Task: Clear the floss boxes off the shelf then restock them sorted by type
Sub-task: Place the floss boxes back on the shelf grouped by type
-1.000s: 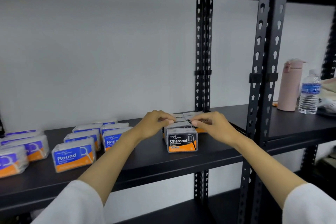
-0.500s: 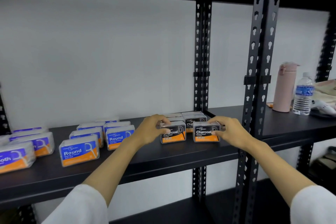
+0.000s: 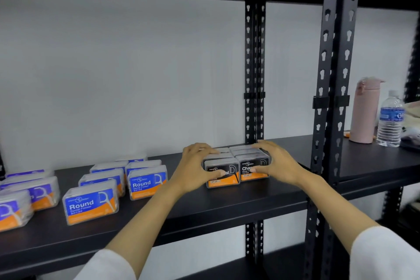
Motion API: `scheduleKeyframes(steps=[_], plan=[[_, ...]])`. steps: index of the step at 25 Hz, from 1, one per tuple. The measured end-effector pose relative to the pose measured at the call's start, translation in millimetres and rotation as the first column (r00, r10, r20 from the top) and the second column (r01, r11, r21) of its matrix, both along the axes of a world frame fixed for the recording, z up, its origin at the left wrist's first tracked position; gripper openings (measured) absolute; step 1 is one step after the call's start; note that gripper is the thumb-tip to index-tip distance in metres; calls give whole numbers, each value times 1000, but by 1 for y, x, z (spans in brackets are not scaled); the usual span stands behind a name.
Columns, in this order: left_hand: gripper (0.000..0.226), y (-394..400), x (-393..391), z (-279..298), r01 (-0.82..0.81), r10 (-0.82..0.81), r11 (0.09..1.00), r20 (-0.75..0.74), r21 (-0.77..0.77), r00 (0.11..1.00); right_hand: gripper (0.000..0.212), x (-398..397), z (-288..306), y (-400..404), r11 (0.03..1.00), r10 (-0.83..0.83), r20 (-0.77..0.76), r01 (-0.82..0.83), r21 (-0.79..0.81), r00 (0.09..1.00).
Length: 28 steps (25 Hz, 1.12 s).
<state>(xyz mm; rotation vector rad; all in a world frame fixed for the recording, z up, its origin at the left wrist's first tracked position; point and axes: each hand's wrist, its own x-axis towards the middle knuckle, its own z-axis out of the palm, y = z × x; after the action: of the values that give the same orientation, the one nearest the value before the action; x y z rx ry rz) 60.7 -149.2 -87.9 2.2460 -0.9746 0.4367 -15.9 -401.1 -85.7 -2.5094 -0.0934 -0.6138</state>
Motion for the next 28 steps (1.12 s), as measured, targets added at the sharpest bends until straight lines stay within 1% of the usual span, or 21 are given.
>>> scheduleKeyframes(steps=[1, 3, 5, 6, 8, 9, 13, 19, 24, 28], plan=[[72, -2, 4, 4, 12, -12, 1000, -79, 0, 997, 82, 4, 6, -1, 999, 38, -45, -38, -1, 998], [96, -9, 14, 10, 27, -11, 997, -202, 76, 979, 99, 15, 19, -2, 993, 111, -171, -117, -23, 979], [110, -18, 23, 12, 49, 1, 981, -262, 185, 965, 110, 29, 28, -4, 982, 147, -297, -174, -68, 944], [114, -21, 27, 13, 64, 2, 975, -296, 214, 955, 112, 34, 29, -5, 977, 150, -350, -192, -90, 925], [115, -24, 32, 13, 87, -6, 973, -354, 213, 935, 112, 43, 28, -6, 970, 152, -415, -216, -110, 897], [114, -26, 33, 12, 83, -4, 975, -356, 207, 934, 109, 45, 25, -7, 970, 153, -419, -217, -108, 895], [104, -27, 24, 10, -4, 69, 970, -261, 244, 963, 106, 43, 20, -9, 967, 142, -363, -207, -147, 921], [101, -36, -3, 13, -31, 107, 957, -249, 290, 962, 105, 26, 22, -16, 966, 173, -393, -234, -113, 903], [103, -38, -7, 14, -53, 137, 950, -256, 308, 957, 106, 25, 21, -19, 970, 185, -405, -231, -69, 895], [117, -33, -9, 16, -47, 128, 948, -246, 314, 961, 107, 20, 29, -18, 961, 199, -461, -264, -81, 865]])
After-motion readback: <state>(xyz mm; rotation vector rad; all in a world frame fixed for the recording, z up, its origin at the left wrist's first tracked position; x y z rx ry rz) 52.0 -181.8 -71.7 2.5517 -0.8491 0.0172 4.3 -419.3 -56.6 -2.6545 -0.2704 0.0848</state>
